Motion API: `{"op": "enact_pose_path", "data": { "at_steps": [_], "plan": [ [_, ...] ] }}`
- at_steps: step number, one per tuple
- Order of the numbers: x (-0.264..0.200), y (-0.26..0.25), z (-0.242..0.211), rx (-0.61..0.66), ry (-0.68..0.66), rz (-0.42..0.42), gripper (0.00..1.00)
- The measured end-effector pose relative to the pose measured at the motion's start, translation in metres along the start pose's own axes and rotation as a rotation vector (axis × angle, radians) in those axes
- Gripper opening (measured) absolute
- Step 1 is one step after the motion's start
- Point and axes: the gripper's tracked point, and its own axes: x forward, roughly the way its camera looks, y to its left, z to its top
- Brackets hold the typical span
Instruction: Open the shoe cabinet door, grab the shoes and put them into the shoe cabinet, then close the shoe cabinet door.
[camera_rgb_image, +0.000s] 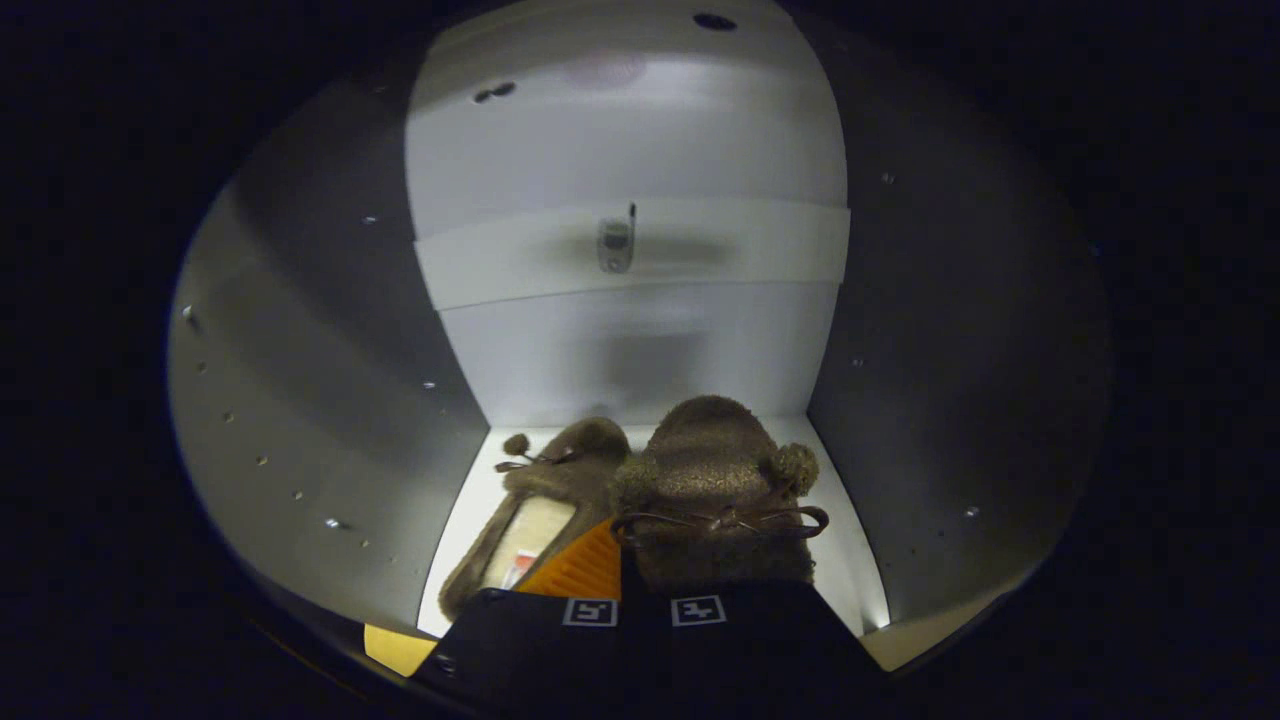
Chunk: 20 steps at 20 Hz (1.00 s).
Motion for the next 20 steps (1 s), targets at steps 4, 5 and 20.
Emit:
{"op": "enact_pose_path", "data": {
  "at_steps": [4,5,20],
  "plan": [
    [0.035,-0.011,-0.003,-0.024,0.022,-0.023,0.05],
    [0.044,-0.012,-0.009,-0.016,0.049,-0.026,0.05],
    [0.035,-0.017,-0.019,0.043,0.082,-0.023,0.18]
  ]
}}
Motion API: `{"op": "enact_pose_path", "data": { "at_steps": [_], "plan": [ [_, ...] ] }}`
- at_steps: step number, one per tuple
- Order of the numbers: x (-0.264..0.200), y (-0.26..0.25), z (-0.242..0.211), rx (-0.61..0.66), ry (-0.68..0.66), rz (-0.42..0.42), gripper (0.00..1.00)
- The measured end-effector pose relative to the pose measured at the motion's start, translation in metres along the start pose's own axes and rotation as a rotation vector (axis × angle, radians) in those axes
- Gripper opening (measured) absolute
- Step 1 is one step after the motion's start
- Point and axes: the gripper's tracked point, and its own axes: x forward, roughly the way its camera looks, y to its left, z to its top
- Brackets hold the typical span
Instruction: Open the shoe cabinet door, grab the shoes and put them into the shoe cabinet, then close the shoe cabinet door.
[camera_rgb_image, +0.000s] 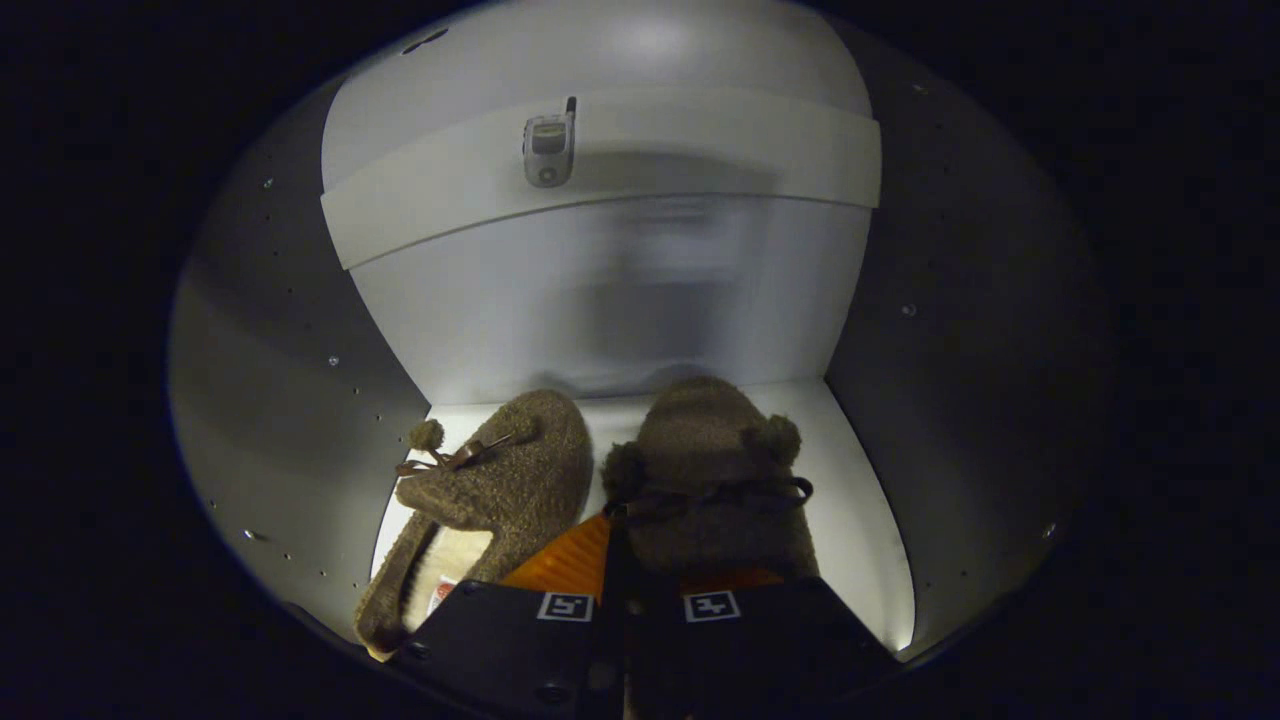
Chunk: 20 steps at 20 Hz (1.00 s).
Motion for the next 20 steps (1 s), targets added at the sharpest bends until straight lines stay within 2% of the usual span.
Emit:
{"op": "enact_pose_path", "data": {
  "at_steps": [4,7,8,11,14,18,20],
  "plan": [
    [-0.026,0.003,-0.003,-0.001,-0.043,0.011,0.35],
    [-0.053,0.006,0.001,-0.011,-0.09,0.002,0.62],
    [-0.064,0.008,0.004,-0.009,-0.116,0.007,0.63],
    [-0.104,0.018,0.015,-0.003,-0.214,0.031,0.79],
    [-0.155,0.035,0.024,-0.007,-0.323,0.065,0.81],
    [-0.233,0.065,0.018,-0.031,-0.464,0.105,0.99],
    [-0.274,0.076,0.012,-0.033,-0.536,0.123,0.99]
  ]
}}
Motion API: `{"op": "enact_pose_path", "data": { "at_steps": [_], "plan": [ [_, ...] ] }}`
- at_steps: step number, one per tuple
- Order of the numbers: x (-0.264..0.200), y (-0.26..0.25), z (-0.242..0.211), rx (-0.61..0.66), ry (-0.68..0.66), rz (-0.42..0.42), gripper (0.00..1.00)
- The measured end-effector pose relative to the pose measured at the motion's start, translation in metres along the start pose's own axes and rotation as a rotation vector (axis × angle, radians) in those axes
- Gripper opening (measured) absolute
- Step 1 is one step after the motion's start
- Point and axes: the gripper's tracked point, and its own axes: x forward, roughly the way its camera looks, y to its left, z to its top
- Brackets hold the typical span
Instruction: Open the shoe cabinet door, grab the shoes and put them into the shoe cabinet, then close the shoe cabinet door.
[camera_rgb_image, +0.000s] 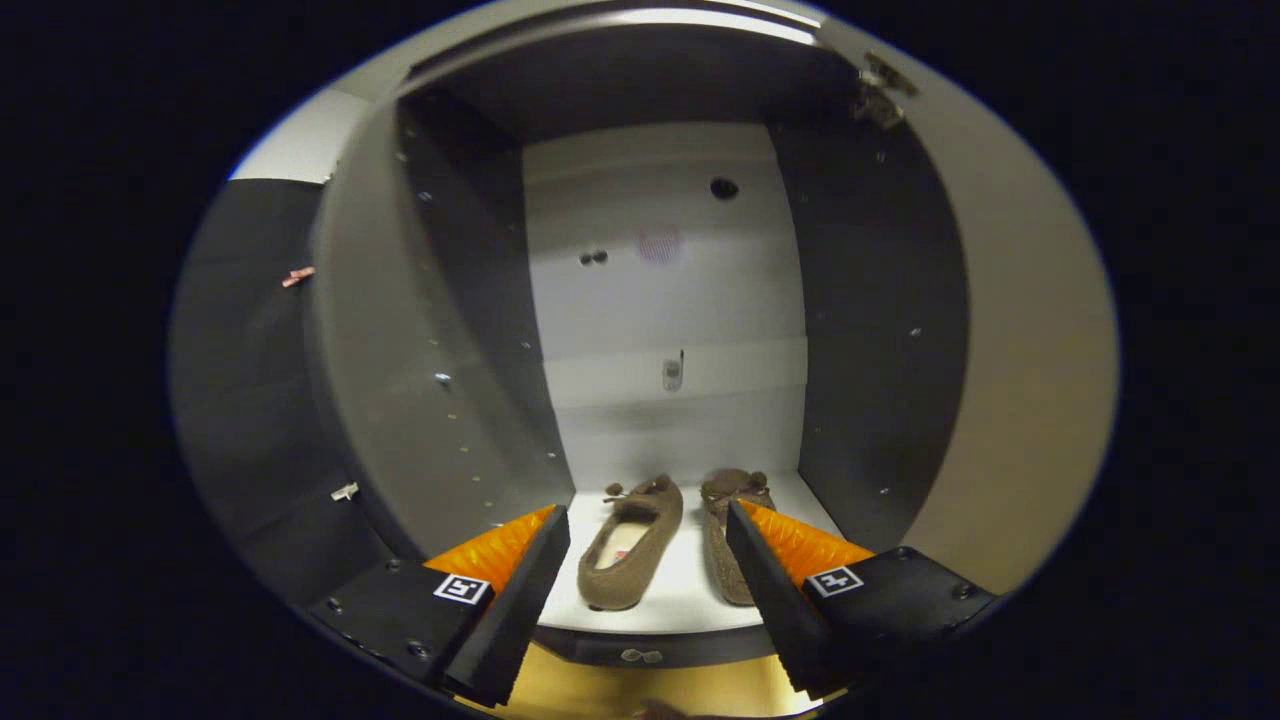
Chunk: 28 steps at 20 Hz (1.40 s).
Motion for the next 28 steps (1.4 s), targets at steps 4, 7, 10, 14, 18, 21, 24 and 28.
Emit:
{"op": "enact_pose_path", "data": {
  "at_steps": [4,7,10,14,18,21,24,28],
  "plan": [
    [-0.085,0.019,0.008,-0.022,-0.081,0.018,0.98],
    [-0.148,0.014,0.013,-0.05,-0.127,-0.017,0.99],
    [-0.213,-0.005,0.022,-0.011,-0.171,-0.056,0.99],
    [-0.285,-0.05,0.034,0.011,-0.23,-0.124,0.98],
    [-0.336,-0.103,0.036,-0.023,-0.241,-0.192,0.98],
    [-0.369,-0.149,0.042,-0.024,-0.263,-0.241,0.98],
    [-0.384,-0.19,0.039,-0.038,-0.257,-0.254,0.98],
    [-0.375,-0.245,0.032,-0.023,-0.231,-0.258,0.98]
  ]
}}
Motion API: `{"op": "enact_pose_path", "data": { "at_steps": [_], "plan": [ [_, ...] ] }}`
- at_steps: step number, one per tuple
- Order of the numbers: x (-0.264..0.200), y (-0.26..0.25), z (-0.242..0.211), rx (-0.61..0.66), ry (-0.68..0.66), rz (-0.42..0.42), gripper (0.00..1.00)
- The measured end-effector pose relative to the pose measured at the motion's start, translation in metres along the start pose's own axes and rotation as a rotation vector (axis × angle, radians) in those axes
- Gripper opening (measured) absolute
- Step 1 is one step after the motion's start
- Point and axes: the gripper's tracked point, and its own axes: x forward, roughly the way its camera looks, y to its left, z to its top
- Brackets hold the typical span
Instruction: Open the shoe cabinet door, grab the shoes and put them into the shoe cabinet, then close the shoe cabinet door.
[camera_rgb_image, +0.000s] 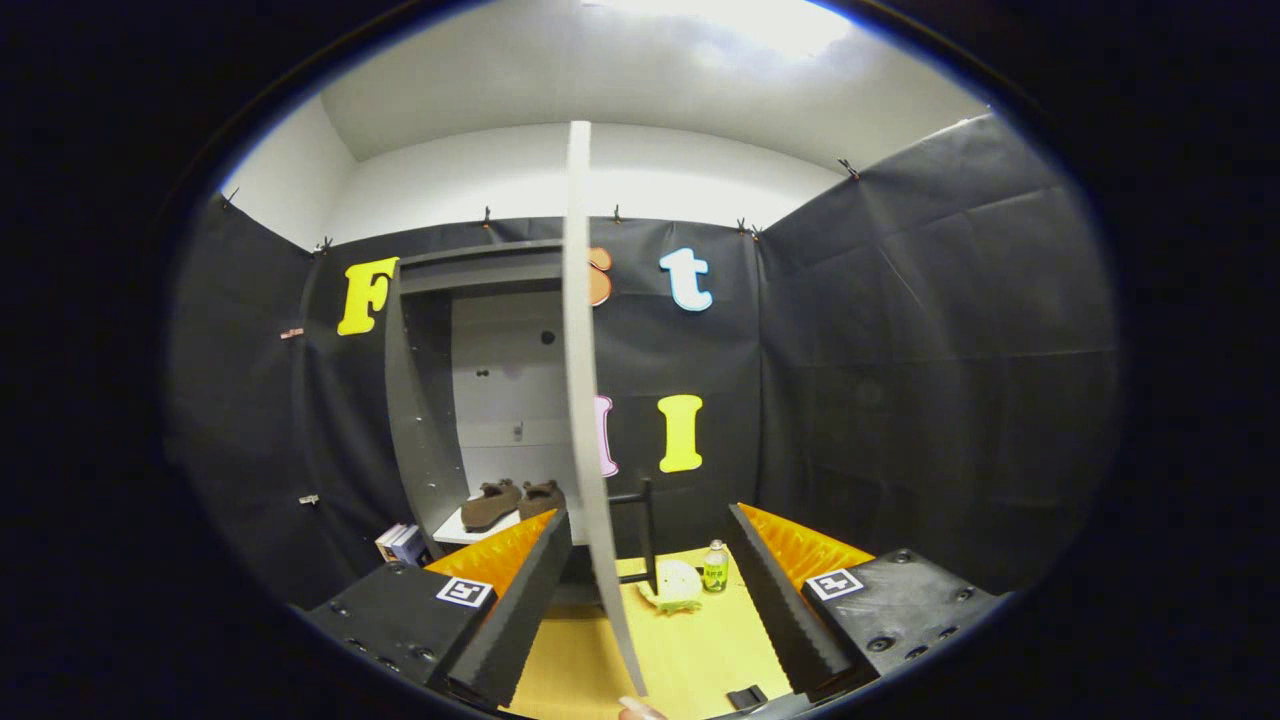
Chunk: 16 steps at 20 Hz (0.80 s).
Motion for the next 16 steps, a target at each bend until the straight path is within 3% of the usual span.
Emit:
{"op": "enact_pose_path", "data": {
  "at_steps": [4,9,16],
  "plan": [
    [0.033,-0.021,-0.023,0.031,0.057,0.04,0.98],
    [0.057,-0.012,-0.047,0.042,0.148,0.151,0.98],
    [0.056,0.015,-0.055,0.018,0.151,0.173,0.96]
  ]
}}
